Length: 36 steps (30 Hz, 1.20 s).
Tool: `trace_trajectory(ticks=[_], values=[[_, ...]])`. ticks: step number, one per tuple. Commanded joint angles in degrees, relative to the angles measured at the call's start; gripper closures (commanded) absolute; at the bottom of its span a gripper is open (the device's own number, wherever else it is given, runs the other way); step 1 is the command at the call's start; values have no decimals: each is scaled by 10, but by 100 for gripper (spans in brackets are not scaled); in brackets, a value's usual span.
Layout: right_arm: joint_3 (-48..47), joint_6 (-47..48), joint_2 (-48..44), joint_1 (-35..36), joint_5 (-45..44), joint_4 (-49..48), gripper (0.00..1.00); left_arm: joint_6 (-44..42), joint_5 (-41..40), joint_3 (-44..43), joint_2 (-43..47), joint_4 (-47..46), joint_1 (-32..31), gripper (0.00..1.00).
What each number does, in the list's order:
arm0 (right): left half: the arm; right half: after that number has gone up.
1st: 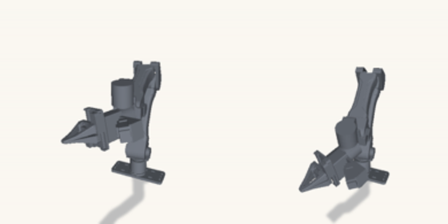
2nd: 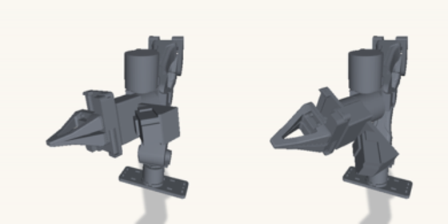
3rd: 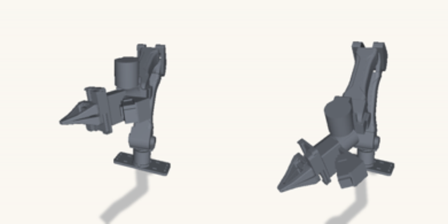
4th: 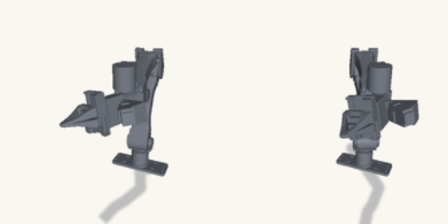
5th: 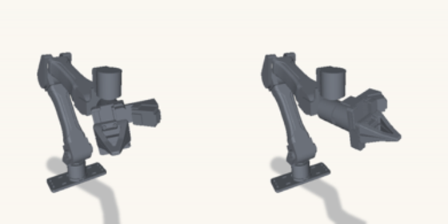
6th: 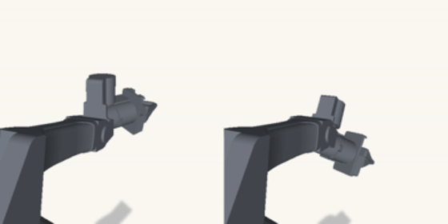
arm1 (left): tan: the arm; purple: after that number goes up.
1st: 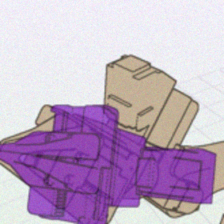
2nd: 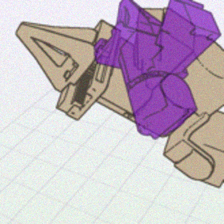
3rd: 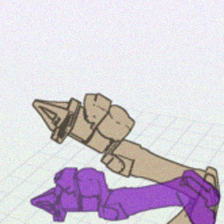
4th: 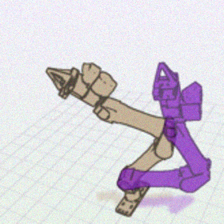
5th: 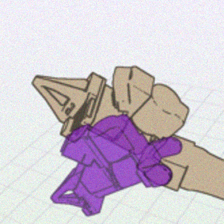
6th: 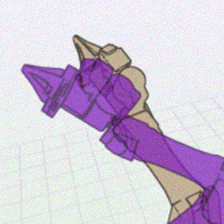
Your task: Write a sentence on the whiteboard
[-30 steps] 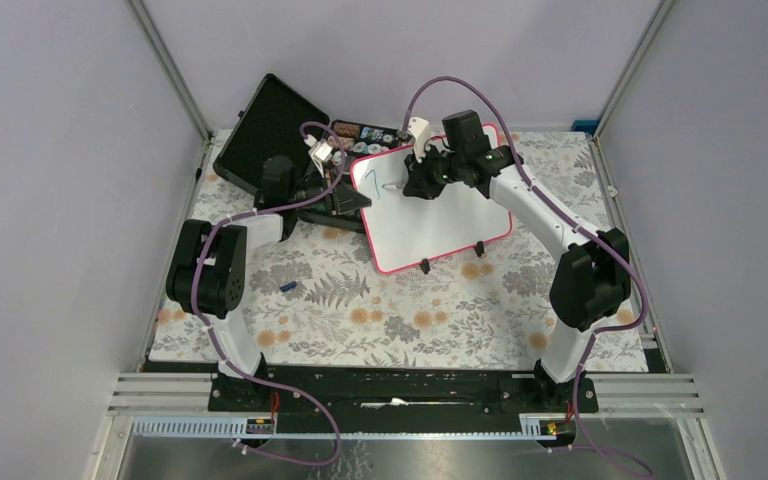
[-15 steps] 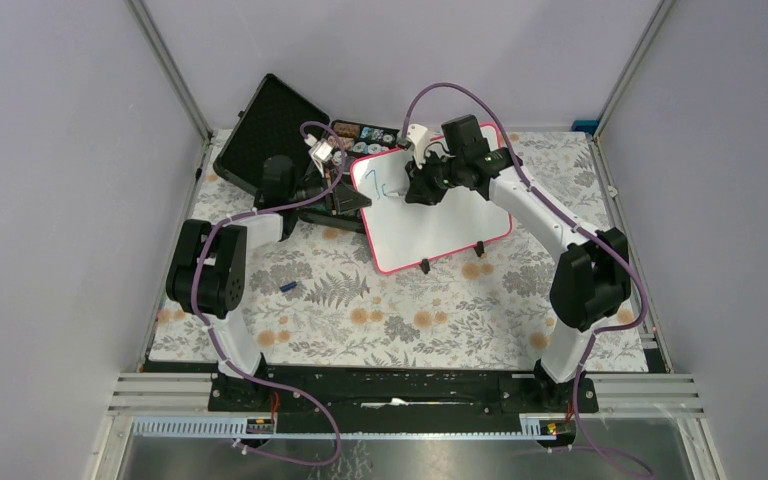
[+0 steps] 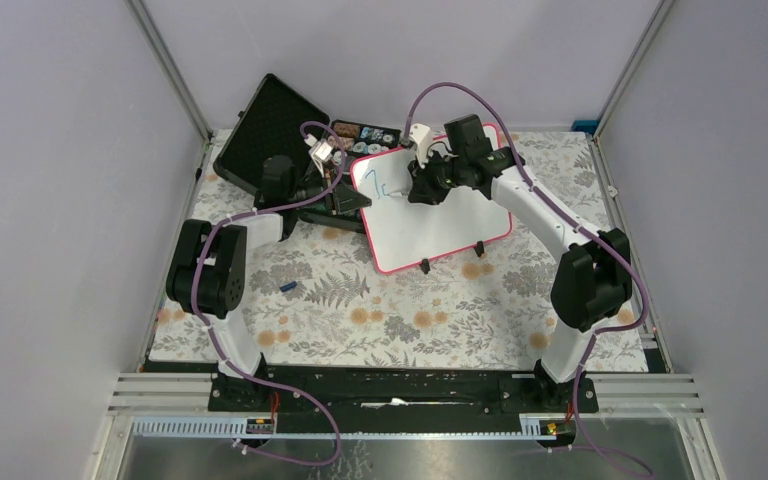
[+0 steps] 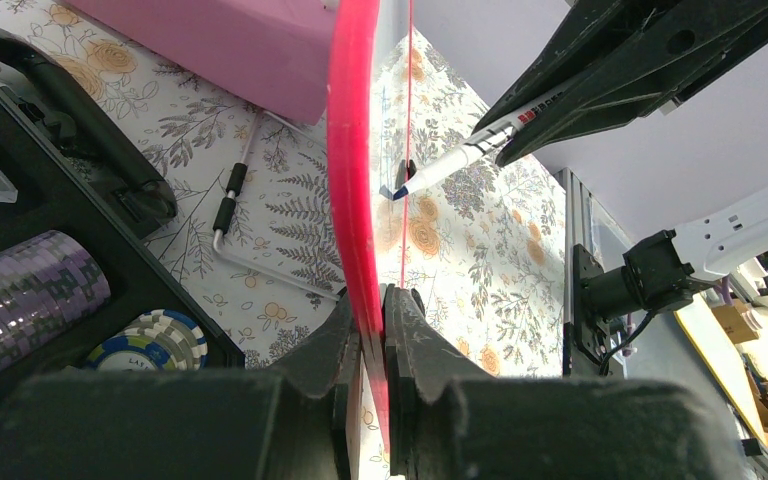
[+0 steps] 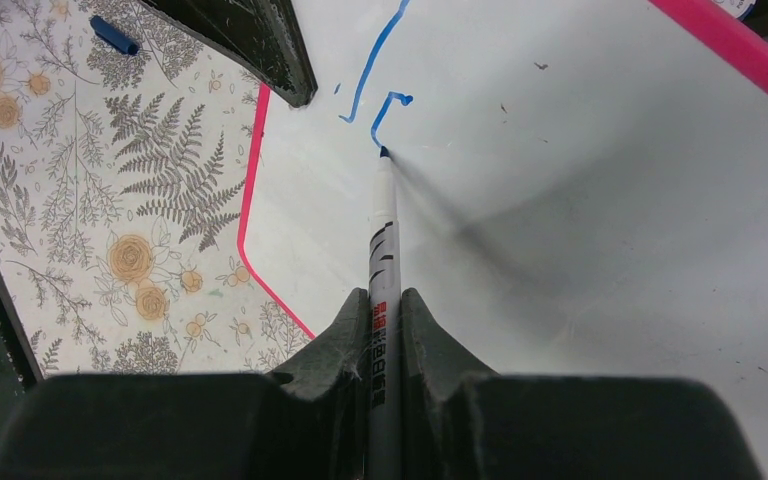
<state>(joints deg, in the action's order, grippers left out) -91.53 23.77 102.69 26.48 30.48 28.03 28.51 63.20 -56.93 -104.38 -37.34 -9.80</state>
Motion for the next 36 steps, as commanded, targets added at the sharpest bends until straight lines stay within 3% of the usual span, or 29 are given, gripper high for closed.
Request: trace_trajectory(ticks=[1, 36], values=[[-18, 8, -16, -11, -35, -4, 100, -57, 15, -2, 2, 3, -11, 100], [-65, -7, 15, 10, -6, 16, 100, -58, 15, -4, -1, 5, -11, 100]])
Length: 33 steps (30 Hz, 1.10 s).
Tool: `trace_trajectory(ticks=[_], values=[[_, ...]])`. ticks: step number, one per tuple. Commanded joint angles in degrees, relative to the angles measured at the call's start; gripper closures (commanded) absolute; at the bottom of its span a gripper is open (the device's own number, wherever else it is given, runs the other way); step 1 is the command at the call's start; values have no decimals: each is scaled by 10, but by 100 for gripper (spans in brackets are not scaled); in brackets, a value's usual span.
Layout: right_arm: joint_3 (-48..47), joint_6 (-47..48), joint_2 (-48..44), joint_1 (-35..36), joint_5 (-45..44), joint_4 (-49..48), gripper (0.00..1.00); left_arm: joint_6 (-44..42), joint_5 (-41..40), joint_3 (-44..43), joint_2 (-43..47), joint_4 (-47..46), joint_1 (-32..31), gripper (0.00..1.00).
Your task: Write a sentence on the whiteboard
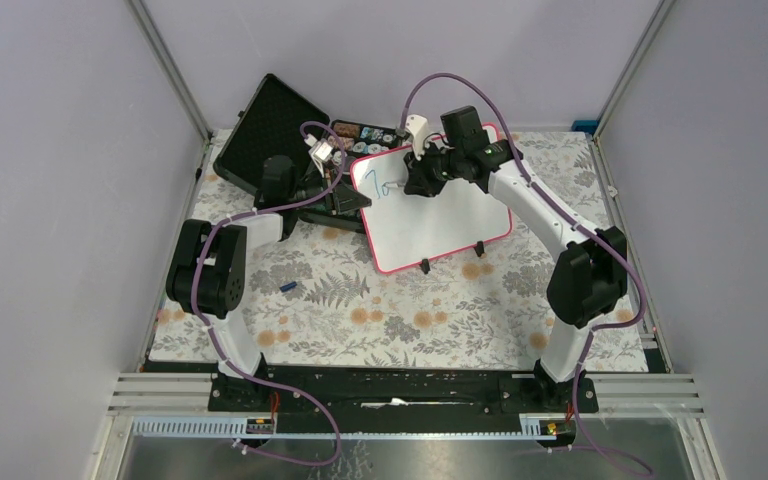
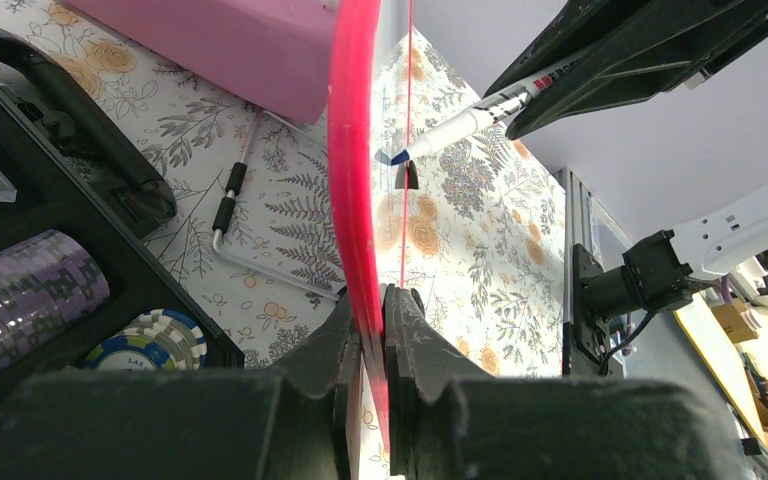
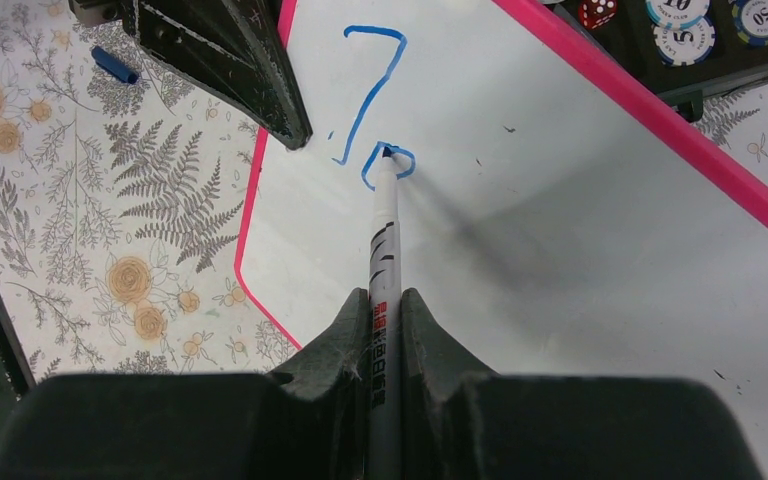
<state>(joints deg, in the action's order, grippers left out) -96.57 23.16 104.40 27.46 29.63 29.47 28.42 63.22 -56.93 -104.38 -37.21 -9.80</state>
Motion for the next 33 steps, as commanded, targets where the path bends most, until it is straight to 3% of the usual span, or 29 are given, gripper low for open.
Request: trace_trajectory(ticks=[1, 4, 9, 33], values=[[-17, -8, -7, -6, 13, 1, 100, -58, 14, -4, 0, 5, -11, 100], [-29, -37, -22, -41, 57, -1, 100, -63, 12, -4, 2, 10, -10, 100], [-4, -21, -54, -62, 56, -1, 100, -72, 10, -7, 5, 24, -10, 100], [-8, -14, -4, -33, 49, 7, 100, -73, 11, -5, 4, 22, -10, 100]])
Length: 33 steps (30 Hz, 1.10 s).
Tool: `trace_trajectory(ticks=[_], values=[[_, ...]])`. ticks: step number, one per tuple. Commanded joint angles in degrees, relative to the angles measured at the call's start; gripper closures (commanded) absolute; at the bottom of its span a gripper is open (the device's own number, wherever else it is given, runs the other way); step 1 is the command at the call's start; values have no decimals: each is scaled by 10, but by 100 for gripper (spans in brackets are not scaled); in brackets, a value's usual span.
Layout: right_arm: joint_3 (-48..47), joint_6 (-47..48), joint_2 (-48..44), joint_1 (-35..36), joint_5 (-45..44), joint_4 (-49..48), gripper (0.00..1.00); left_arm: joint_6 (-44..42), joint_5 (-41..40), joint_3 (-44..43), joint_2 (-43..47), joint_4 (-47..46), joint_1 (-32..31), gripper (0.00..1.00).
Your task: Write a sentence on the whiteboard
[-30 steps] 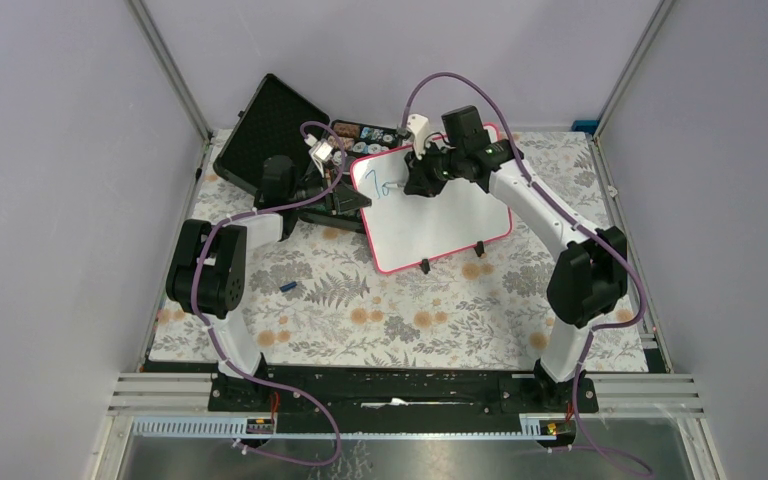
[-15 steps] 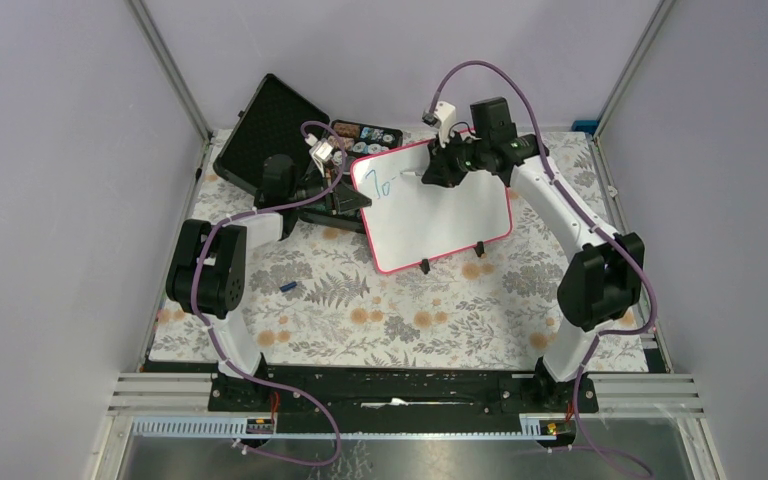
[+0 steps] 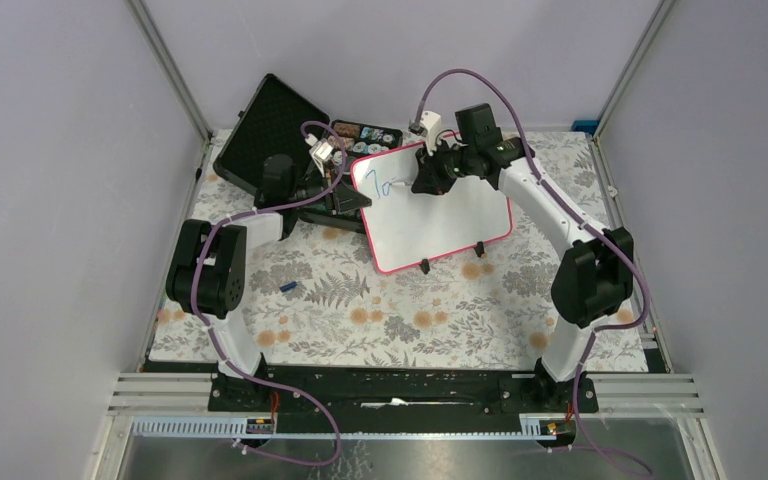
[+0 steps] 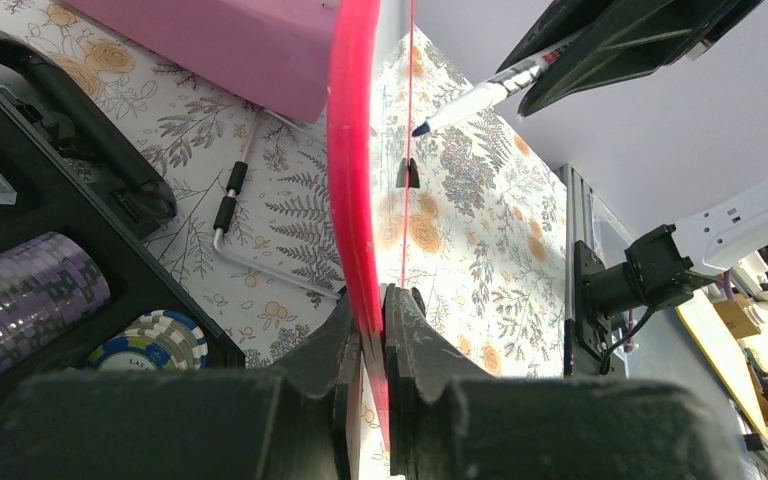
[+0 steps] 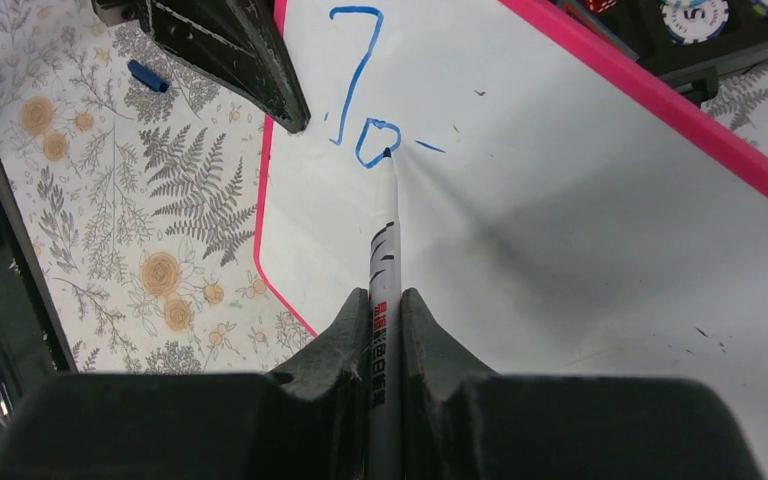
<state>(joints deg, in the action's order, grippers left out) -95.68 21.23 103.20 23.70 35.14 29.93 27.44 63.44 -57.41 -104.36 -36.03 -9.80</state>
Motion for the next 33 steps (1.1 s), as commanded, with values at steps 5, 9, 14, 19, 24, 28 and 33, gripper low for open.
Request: trace_trajectory(ticks=[5, 9, 14, 19, 24, 28, 33], values=[[-25, 2, 19, 5, -15, -5, 100, -63, 9, 0, 3, 11, -10, 100], [-28, -2, 22, 4, -29, -11, 100, -64, 10, 0, 3, 11, -10, 100], [-32, -2, 19, 3, -37, -12, 100, -64, 10, -1, 4, 11, -10, 100], [-38, -5, 17, -4, -38, -11, 100, -64, 10, -1, 4, 11, -10, 100], [-28, -3, 16, -5, -39, -11, 100, -63, 10, -2, 3, 11, -10, 100], [-13, 2, 10, -6, -40, -11, 100, -64, 10, -1, 4, 11, -10, 100], [8, 7, 1, -6, -36, -12, 100, -63, 10, -3, 2, 11, -10, 100]])
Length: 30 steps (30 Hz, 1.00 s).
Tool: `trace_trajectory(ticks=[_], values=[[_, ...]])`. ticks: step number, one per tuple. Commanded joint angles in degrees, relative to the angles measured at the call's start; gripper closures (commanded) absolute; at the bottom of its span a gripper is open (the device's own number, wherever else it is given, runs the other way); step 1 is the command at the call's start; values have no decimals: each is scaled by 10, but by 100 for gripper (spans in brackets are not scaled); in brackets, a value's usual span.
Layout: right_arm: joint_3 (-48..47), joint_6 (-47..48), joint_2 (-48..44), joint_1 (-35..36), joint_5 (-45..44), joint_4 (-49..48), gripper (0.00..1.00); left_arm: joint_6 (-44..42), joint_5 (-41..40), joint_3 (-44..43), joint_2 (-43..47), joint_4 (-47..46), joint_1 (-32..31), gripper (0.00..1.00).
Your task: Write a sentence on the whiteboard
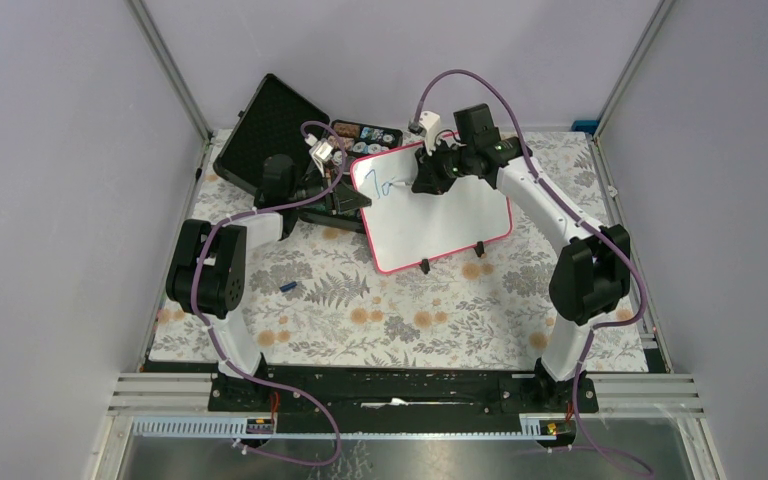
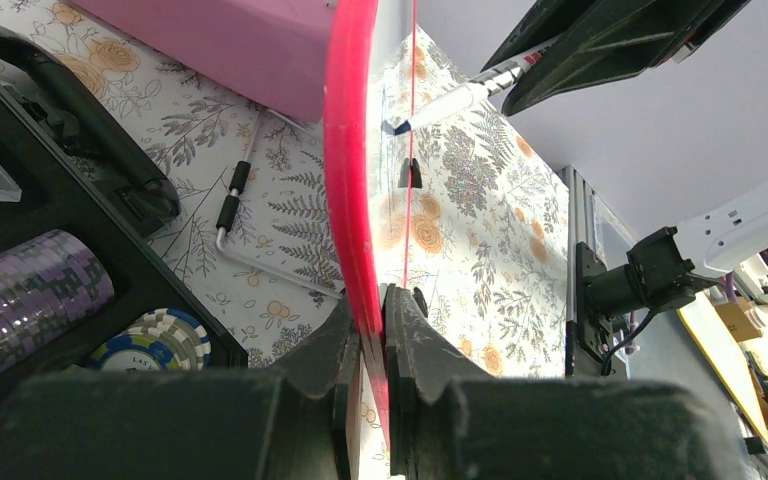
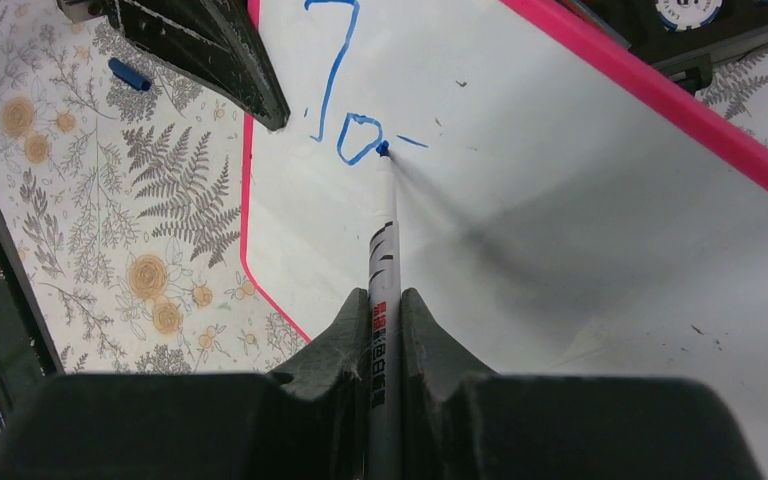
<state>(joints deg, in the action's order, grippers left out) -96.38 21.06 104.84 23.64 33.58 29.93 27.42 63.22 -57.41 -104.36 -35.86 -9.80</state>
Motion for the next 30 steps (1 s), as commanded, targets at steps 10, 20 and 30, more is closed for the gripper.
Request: trace_trajectory(ticks=[10, 20, 30], values=[[33, 18, -32, -8, -29, -12, 100, -62, 11, -2, 1, 9, -10, 100], [-7, 6, -22, -19, -29, -11, 100, -60, 10, -3, 2, 8, -10, 100], [-22, 0, -9, -19, -25, -11, 100, -61, 11, -2, 3, 7, -10, 100]])
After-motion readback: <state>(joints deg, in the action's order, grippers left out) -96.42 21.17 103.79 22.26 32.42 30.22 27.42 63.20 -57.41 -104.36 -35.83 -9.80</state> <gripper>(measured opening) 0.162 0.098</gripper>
